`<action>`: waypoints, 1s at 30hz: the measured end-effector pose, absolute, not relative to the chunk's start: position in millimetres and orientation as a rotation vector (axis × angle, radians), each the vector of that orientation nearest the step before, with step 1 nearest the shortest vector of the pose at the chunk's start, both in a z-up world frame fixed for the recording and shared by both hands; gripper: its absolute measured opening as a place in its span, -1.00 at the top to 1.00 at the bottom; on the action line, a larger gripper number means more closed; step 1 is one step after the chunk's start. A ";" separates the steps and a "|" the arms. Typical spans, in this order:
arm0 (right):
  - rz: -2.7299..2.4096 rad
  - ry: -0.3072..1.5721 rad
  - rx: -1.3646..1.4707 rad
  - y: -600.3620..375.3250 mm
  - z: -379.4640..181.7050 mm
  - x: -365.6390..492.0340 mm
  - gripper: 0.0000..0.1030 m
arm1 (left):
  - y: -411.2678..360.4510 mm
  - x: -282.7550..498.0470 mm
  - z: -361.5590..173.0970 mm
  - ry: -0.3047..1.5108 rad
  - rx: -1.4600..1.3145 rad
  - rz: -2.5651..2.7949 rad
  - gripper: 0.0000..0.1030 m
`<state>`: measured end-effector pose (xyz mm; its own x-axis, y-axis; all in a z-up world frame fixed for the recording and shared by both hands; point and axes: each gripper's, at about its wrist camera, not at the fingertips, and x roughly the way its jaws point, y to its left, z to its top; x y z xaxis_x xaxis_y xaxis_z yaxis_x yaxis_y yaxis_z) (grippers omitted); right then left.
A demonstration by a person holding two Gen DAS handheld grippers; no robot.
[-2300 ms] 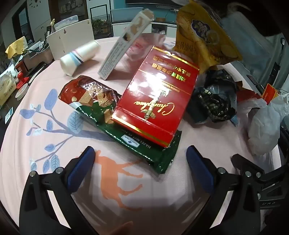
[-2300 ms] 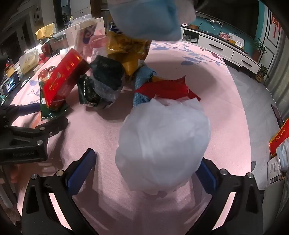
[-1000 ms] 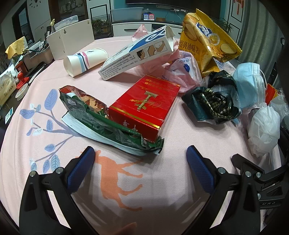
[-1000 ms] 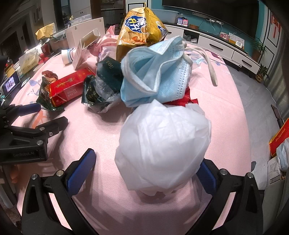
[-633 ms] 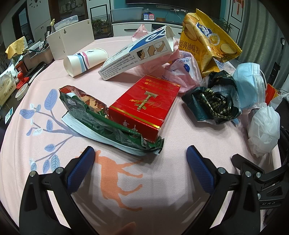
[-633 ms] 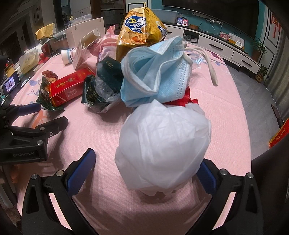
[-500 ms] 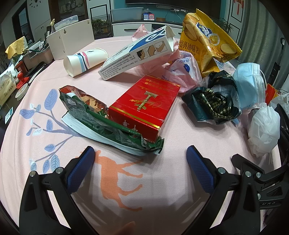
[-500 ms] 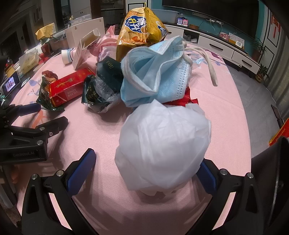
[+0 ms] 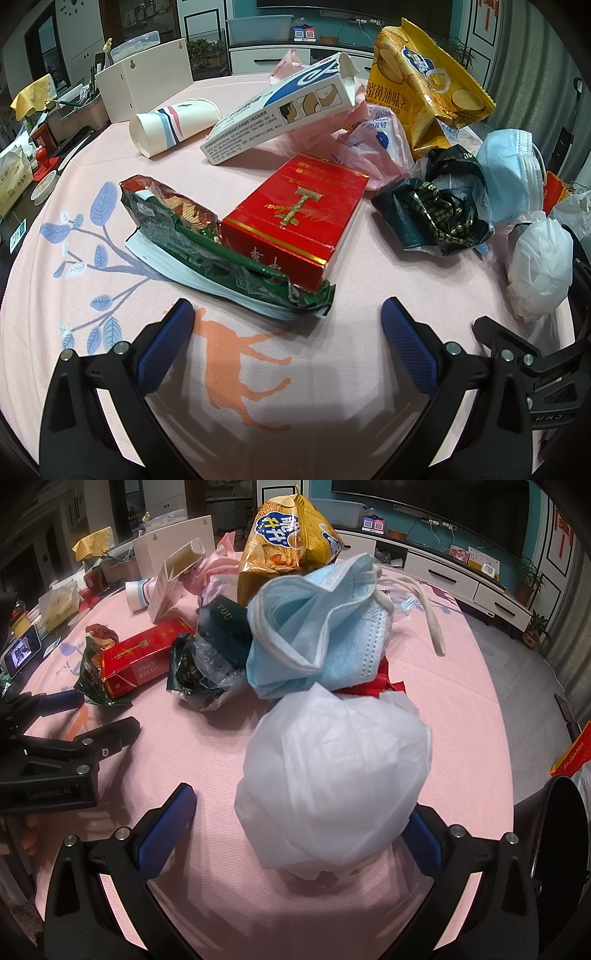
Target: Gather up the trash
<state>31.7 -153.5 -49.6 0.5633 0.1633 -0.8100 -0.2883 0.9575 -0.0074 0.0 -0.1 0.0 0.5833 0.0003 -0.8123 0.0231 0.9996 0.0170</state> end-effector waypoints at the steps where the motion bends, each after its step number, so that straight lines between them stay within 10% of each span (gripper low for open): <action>1: 0.267 0.936 -0.145 -153.5 -49.6 31.7 -0.95 | -0.2 0.0 0.0 0.948 0.027 -0.013 -0.96; 17: 0.233 1.025 -0.043 -162.2 -41.8 20.9 -0.95 | 4.9 -16.0 37.3 0.895 0.014 -0.064 -0.95; 30: 0.197 0.725 0.010 -169.0 60.9 -3.5 -0.95 | 14.5 -29.1 79.9 0.856 -0.059 -0.080 -0.95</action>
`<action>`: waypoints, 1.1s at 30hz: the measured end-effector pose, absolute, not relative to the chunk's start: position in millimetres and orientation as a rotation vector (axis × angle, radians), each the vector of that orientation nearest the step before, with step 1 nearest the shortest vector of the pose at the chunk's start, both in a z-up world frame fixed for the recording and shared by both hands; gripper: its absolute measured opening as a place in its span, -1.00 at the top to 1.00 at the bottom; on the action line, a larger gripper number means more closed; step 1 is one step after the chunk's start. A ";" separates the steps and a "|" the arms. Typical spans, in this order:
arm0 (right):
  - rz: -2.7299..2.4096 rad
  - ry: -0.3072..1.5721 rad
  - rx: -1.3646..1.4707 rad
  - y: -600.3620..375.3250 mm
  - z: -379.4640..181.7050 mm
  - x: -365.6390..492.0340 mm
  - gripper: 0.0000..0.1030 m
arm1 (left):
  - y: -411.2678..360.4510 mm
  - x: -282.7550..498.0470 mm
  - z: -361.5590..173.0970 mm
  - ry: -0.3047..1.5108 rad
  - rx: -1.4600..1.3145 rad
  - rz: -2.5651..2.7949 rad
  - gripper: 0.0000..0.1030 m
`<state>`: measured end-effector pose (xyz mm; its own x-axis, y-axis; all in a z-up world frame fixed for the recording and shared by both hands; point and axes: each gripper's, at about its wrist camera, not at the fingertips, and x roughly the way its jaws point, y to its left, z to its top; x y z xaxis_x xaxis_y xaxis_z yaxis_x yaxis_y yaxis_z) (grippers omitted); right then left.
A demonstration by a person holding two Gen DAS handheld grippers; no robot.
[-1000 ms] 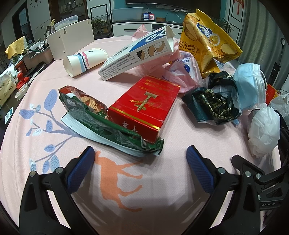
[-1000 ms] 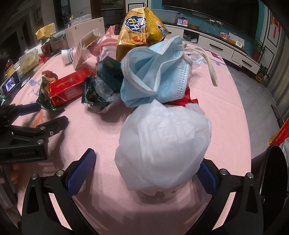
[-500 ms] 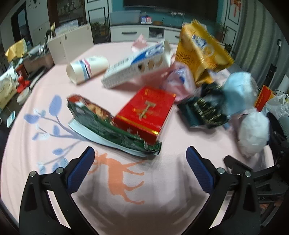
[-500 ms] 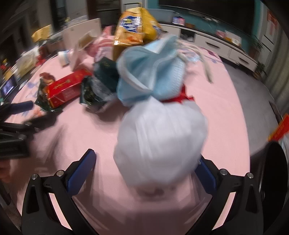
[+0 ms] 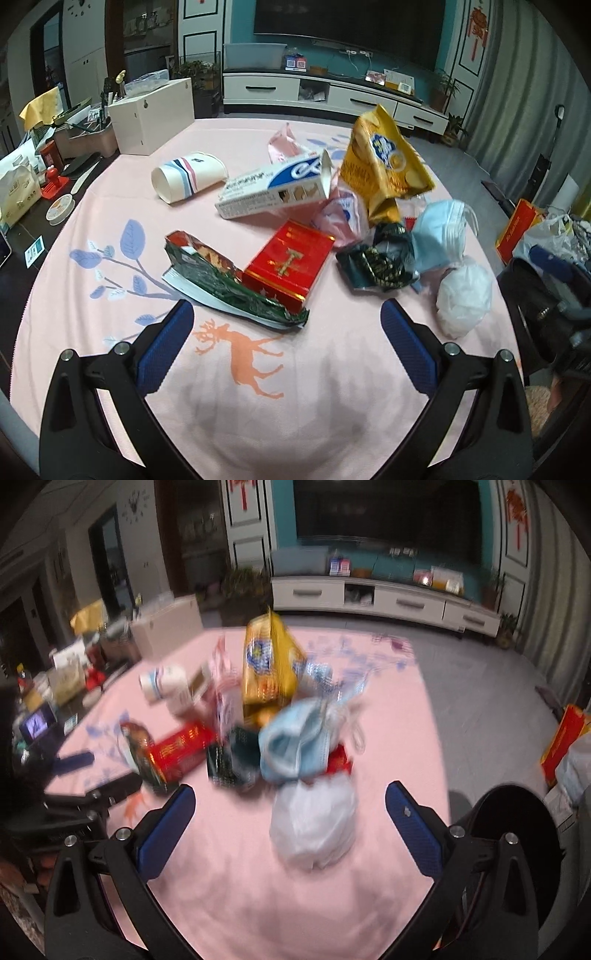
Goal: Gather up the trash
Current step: 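Grasp the blue face mask with the right tool while the left tool grasps the green wrapper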
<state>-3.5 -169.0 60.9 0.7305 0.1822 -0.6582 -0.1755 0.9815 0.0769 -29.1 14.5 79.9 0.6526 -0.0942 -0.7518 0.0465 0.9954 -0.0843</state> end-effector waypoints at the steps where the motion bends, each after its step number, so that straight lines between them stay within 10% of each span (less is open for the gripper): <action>1: 0.197 0.723 0.014 -169.5 66.6 -0.4 -0.95 | 17.1 -27.2 83.0 0.857 -0.068 -0.077 -0.95; 22: 0.214 0.776 0.063 -153.2 74.2 60.2 -0.93 | 61.4 30.6 83.8 0.917 -0.171 -0.039 -0.95; 33: 0.187 0.938 0.181 -166.8 39.1 96.1 -0.54 | 75.8 47.0 46.0 0.988 -0.281 -0.080 -0.76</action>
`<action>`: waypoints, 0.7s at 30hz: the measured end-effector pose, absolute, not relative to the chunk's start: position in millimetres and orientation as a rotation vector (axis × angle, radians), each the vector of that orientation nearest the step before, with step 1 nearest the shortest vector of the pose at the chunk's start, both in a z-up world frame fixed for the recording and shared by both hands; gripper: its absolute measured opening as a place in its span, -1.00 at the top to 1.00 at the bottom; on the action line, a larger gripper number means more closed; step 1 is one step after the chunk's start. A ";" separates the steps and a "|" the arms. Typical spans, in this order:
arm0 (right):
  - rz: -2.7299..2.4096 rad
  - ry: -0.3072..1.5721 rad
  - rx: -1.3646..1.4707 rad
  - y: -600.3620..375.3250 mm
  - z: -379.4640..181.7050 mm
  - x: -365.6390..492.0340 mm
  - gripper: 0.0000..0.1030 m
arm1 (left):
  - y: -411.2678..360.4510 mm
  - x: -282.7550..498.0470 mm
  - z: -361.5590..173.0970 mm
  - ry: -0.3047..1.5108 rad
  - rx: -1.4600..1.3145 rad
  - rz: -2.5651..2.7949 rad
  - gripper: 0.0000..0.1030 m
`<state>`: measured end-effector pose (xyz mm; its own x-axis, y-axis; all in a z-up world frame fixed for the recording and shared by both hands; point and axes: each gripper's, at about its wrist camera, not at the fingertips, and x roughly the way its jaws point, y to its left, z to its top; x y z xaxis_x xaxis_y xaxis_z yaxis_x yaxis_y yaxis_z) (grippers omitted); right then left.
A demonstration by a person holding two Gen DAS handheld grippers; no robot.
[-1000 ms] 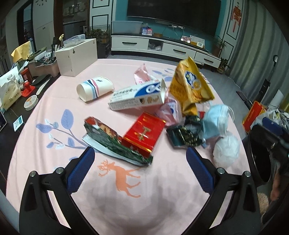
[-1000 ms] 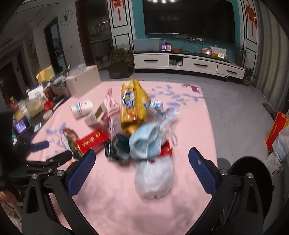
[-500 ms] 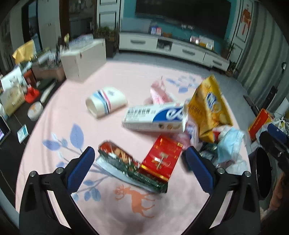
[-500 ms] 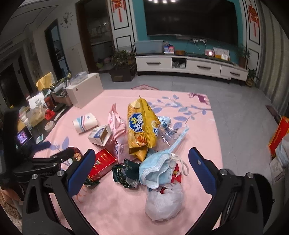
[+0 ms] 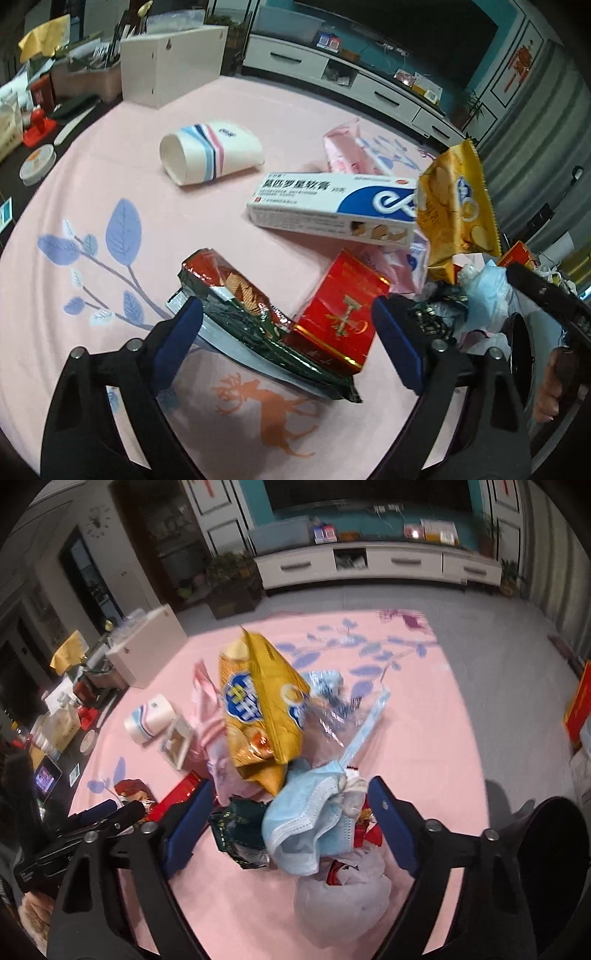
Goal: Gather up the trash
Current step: 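Grasp the blue face mask with the right tool while the left tool grasps the green wrapper, then carry mask and wrapper to the black bin and open both tools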
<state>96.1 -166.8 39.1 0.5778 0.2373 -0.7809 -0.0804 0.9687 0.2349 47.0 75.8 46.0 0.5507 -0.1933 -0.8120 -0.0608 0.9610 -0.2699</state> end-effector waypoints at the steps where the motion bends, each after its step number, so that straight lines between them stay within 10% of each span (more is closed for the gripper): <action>1: 0.192 0.950 0.181 -166.1 35.6 97.7 -0.54 | 76.6 48.8 43.2 0.994 -0.287 -0.085 -0.75; 11: 0.200 0.999 0.140 -163.5 17.4 92.9 0.54 | 74.3 60.4 15.3 1.050 -0.328 -0.109 -0.23; 17: 0.236 0.921 0.159 -165.3 42.6 68.4 0.64 | 80.6 47.3 25.6 1.033 -0.394 -0.160 0.76; 21: 0.261 0.865 0.182 -166.8 60.6 45.4 0.64 | 84.3 37.5 37.2 1.008 -0.428 -0.178 0.78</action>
